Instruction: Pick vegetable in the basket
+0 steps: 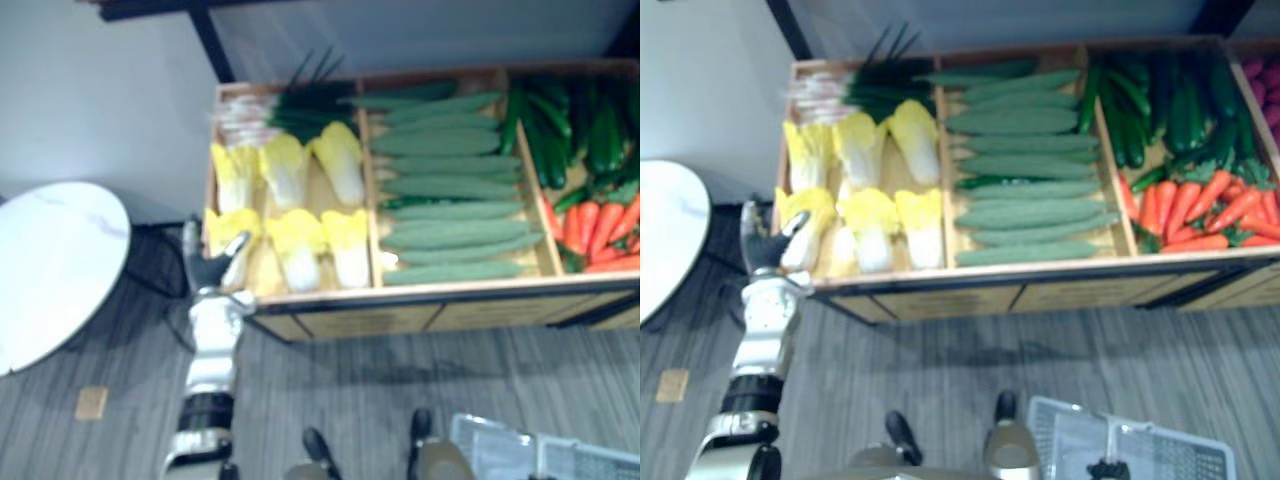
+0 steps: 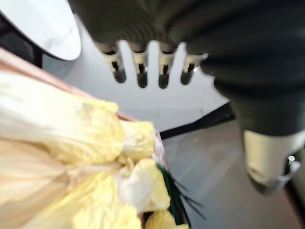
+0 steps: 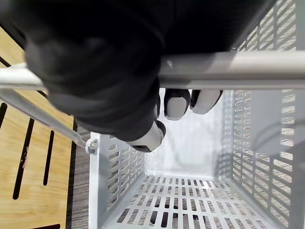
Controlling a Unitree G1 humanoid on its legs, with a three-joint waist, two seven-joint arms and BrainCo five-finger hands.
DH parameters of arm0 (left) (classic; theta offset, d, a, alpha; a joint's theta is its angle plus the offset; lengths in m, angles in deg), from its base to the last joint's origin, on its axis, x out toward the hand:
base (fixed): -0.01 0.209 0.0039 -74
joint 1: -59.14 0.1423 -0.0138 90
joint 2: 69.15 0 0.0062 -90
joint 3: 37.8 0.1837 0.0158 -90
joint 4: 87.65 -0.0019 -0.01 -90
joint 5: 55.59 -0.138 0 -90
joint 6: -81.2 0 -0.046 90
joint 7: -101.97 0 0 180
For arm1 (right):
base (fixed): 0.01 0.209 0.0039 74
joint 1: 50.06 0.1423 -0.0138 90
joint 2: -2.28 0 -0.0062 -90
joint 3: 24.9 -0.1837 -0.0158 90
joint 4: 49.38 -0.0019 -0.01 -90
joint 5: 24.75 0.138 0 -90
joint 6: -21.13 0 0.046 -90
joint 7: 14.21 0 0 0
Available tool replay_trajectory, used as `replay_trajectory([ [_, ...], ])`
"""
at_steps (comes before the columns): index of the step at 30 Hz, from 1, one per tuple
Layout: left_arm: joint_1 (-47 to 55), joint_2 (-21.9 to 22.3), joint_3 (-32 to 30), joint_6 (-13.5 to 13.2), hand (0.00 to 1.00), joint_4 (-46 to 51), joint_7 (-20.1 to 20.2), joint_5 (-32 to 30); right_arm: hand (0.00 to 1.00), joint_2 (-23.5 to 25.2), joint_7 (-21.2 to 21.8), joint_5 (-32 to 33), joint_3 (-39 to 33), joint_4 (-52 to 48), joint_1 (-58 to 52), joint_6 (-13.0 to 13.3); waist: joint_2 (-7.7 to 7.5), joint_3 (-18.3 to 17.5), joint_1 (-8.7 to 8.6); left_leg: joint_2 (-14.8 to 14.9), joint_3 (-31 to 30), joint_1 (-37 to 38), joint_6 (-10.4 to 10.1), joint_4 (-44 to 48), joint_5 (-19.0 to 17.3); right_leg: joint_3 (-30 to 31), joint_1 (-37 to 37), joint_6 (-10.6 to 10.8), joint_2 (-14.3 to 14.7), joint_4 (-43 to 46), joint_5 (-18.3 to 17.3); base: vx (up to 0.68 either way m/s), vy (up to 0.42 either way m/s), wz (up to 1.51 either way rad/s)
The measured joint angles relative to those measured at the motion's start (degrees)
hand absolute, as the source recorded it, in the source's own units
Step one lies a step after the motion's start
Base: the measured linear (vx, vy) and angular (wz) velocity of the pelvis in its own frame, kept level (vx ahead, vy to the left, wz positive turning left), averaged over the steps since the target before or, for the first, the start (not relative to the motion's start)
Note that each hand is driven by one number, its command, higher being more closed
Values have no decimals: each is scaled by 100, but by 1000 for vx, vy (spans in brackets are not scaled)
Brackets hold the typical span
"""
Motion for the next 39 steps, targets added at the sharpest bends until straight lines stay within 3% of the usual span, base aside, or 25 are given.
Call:
replay_trajectory([
  [13,-1042,-104,43,369,0,-725,-153,-170,100,-34,-258,3,461,-521,532,2,-153,757,28,123,127,-695,31,361,21,170,-927,-156,-48,653,-125,1,-9,-4],
  [21,-1697,-61,73,569,0,-1472,-278,-228,100,20,-358,21,582,-1112,548,-1,-223,1008,16,175,517,-885,23,351,22,402,-1370,-161,-83,824,-132,16,-12,-16],
  [25,-2042,-61,79,540,0,-1572,-341,-402,100,36,-471,134,686,-1258,543,0,-241,1027,160,162,764,-1042,12,357,14,535,-1629,-160,-115,906,-129,46,1,-12],
  [26,-2118,-61,78,534,100,-1615,-350,-411,100,42,-485,146,691,-1288,545,-1,-241,1026,171,164,797,-1071,5,365,9,538,-1659,-159,-125,914,-128,52,-2,1],
  [31,-2862,-206,2,491,100,-1986,-524,-439,100,84,-529,266,787,-1405,667,69,-289,1053,175,177,1240,-1291,20,361,40,530,-1933,-113,-215,861,-14,32,3,9],
  [39,-3649,-519,-186,570,100,-2353,-459,-438,100,180,-524,278,1123,-1524,844,87,-542,1191,154,153,1364,-1449,135,352,125,526,-1888,-77,-201,337,367,5,3,-2],
])
